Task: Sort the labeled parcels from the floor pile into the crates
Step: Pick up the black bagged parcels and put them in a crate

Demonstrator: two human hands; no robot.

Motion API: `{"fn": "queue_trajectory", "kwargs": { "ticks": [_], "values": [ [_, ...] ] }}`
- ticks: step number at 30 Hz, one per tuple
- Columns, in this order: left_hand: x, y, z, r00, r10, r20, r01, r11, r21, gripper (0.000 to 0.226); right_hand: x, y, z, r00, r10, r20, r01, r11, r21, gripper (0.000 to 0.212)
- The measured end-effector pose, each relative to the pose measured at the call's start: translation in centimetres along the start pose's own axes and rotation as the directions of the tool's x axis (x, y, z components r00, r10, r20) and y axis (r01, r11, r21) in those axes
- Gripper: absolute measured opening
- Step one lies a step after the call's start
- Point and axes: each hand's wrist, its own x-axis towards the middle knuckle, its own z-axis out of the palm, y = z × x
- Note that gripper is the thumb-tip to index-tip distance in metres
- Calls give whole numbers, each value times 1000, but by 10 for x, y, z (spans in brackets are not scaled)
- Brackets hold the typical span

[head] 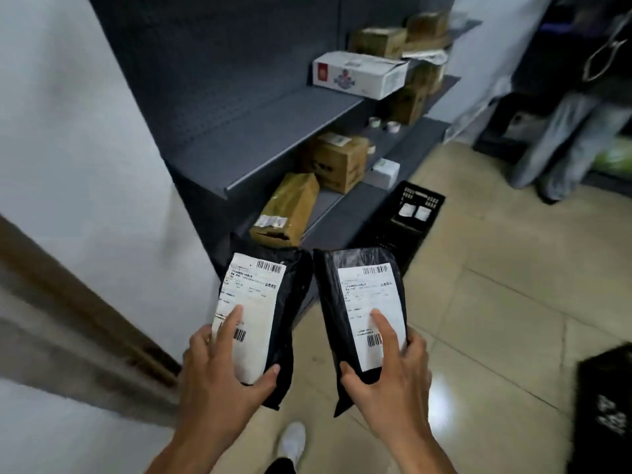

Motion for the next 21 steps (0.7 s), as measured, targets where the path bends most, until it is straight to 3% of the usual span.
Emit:
{"fn": "queue_trajectory", "kwargs": {
  "ticks": [6,16,21],
  "values": [
    [95,17,54,986,79,146,-72,996,-52,110,78,27,0,975,221,-32,-223,973,-57,92],
    [223,72,140,934,156,321,-121,984,-128,106,151,77,-7,900,423,-108,-432,899,-78,92],
    [255,143,209,894,254,369,-210,965,-158,105,190,151,-30,821,552,-147,-537,833,132,86]
  ]
}}
